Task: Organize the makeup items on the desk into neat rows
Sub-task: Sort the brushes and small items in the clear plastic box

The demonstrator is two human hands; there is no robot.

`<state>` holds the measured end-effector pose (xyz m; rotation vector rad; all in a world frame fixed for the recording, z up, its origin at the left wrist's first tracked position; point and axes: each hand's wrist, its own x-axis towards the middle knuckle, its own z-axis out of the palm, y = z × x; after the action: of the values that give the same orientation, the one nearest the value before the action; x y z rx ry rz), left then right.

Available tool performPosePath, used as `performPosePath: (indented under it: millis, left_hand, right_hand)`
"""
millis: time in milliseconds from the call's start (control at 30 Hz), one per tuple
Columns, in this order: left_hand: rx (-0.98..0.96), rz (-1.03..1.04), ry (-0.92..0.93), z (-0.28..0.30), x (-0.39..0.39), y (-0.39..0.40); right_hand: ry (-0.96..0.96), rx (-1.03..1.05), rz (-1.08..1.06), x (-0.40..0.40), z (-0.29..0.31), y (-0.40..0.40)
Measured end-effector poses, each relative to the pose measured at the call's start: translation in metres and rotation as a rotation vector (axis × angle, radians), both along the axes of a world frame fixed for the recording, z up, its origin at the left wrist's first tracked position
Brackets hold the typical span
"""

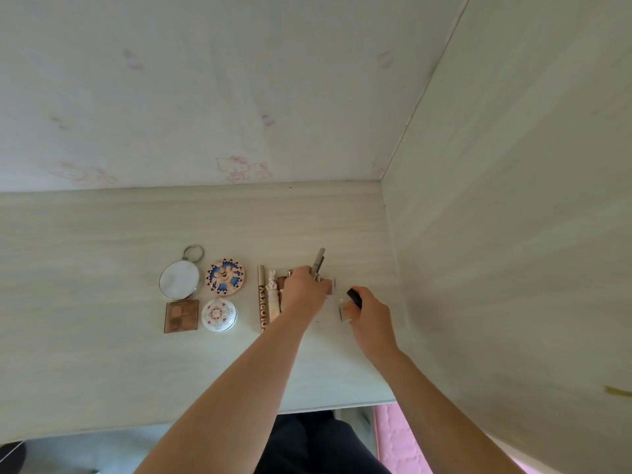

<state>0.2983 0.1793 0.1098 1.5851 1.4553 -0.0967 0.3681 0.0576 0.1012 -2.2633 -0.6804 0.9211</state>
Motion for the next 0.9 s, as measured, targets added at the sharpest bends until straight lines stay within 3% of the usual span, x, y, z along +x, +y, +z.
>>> performPosePath:
  millis: [100, 400, 900]
  left_hand:
    - [-0.009, -0.009, 0.016, -0.005, 0.004, 0.000]
    - [-0.018, -0.045, 0.045, -0.014, 0.005, -0.003]
    - [0.017, -0.061, 0.043, -0.002, -0.001, -0.015]
  right_hand:
    - [0.048, -0.029, -0.017, -0.003, -0.005, -0.003]
    - [-0.239, -0.119, 0.175, -0.007, -0.002, 0.004]
    - [-0.312, -0.262, 0.229, -0.001, 0.002, 0.001]
